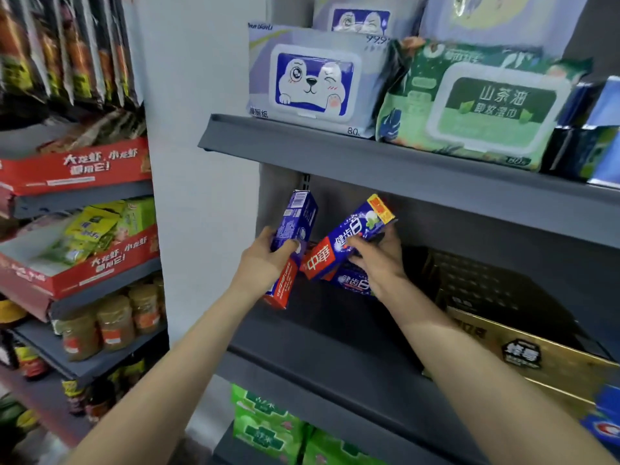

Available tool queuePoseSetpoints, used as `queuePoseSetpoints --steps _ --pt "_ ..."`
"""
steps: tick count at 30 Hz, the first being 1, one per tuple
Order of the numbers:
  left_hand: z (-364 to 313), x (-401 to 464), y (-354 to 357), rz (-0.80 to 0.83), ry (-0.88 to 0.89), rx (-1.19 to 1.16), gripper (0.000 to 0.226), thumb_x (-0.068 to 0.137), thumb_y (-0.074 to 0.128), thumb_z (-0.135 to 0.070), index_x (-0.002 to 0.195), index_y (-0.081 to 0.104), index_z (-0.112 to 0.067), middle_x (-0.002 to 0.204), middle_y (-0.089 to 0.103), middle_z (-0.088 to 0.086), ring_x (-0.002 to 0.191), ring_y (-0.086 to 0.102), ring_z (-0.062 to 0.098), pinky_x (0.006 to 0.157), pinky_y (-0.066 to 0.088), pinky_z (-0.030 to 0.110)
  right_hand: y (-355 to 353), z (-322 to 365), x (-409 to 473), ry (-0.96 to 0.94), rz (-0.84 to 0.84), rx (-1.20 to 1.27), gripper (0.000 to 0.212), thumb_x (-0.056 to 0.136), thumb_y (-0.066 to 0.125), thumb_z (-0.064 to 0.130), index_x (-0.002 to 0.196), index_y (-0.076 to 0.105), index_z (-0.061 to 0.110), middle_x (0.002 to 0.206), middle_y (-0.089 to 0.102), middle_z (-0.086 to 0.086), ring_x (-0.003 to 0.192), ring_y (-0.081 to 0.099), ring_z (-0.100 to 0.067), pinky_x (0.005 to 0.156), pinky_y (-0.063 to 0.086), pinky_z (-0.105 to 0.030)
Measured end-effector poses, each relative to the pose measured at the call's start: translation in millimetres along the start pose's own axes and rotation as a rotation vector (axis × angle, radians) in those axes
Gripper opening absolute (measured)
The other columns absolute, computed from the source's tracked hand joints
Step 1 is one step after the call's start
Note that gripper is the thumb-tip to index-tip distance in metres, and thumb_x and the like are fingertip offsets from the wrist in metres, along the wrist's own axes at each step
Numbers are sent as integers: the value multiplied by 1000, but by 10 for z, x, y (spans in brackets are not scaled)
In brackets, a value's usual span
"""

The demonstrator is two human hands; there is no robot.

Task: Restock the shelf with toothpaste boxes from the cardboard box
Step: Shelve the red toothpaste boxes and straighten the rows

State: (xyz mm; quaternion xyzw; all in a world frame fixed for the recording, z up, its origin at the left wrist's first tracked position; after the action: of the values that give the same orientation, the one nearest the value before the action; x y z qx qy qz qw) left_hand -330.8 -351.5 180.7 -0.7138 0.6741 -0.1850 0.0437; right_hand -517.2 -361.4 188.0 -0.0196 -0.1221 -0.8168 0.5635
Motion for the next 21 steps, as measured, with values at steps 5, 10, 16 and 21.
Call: queuePoseSetpoints --steps 5,10,16,21 --pt "77 109 0 3 -20 65 43 93 53 -39 129 43 -17 120 61 8 83 59 18 70 45 26 93 -331 105 51 -48 8 58 78 68 -6 129 45 9 112 59 -8 105 59 -22 83 52 -35" --pt "181 166 18 9 -34 60 44 92 53 -39 129 44 -18 121 61 8 83 59 17 69 45 26 59 -451 258 58 -90 -78 46 81 68 5 123 51 9 117 62 -12 108 61 -26 86 54 -41" --pt "262 210 67 46 -62 79 44 92 53 -40 129 42 -17 123 60 8 87 59 18 75 46 29 -93 -209 176 -166 -33 -475 87 72 79 11 137 27 35 119 54 0 105 57 -14 83 53 -33" --pt "235 261 79 63 -44 92 46 93 52 -39 131 41 -16 127 58 9 90 57 18 77 45 29 -158 -93 178 -291 -123 -874 71 66 84 21 122 42 13 123 51 -9 110 56 -24 78 47 -30"
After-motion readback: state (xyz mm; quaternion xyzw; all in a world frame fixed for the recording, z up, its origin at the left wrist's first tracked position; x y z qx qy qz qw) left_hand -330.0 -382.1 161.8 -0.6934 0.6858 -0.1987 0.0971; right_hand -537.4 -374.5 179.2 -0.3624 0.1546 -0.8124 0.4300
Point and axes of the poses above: each hand's wrist, its own x-axis towards the middle knuckle, its own y-axis out of the palm, z = x × y, the point moved 3 cm from there along x, towards the middle knuckle
